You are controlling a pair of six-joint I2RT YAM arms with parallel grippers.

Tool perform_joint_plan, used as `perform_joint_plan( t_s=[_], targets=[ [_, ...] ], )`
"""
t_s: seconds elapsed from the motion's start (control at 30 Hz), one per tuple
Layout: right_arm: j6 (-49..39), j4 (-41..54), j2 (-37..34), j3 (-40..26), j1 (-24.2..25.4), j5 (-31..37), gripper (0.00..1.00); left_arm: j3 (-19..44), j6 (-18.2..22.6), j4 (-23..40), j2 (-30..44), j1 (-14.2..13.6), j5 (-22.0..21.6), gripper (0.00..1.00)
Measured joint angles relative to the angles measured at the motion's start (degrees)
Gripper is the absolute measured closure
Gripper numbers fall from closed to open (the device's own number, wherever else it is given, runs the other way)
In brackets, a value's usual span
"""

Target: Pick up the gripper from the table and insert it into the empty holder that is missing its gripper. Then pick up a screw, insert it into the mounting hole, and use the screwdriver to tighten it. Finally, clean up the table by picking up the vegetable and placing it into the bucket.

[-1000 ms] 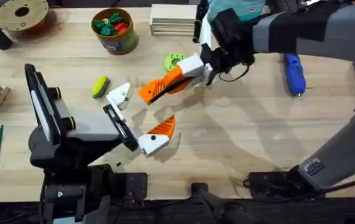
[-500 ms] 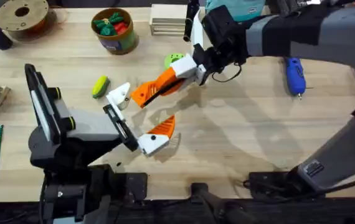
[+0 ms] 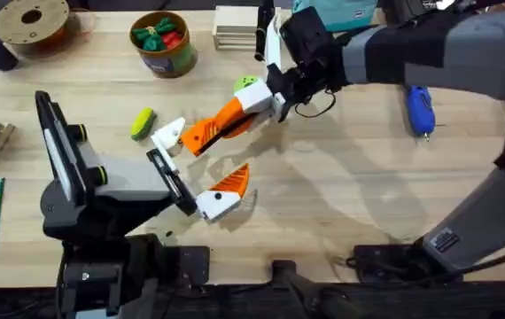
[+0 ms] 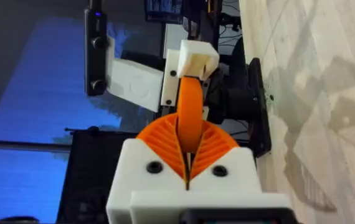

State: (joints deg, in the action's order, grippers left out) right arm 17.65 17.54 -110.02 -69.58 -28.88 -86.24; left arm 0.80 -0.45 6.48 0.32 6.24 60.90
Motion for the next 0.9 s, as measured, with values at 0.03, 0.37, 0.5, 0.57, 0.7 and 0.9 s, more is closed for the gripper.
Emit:
perform_joint_plan(
  t_s=[0.03,0.37,0.5,0.57,0.7,0.9],
  targets=[
    [0.4,-0.5,0.0,0.0,0.0,0.0,0.993,0.0,0.0,0.0,0.0,0.0,0.0,0.015],
    [3.6,-1.4,-0.3,0.0,-0.3,0.9,0.993,0.0,0.0,0.0,0.0,0.0,0.0,0.015],
    [4.7,-1.4,-1.6,0.0,-0.3,0.9,0.994,0.0,0.0,0.0,0.0,0.0,0.0,0.015],
    [4.9,-1.3,-2.0,0.0,-0.3,1.0,0.994,0.0,0.0,0.0,0.0,0.0,-0.1,0.016],
    [5.7,-2.5,-2.0,0.0,-0.3,0.9,0.994,0.0,0.0,0.0,0.0,0.0,-0.1,0.015],
    [8.3,-7.1,-2.1,0.0,-0.4,0.1,0.994,0.0,0.0,0.0,0.0,0.0,-0.5,0.015]
  ],
)
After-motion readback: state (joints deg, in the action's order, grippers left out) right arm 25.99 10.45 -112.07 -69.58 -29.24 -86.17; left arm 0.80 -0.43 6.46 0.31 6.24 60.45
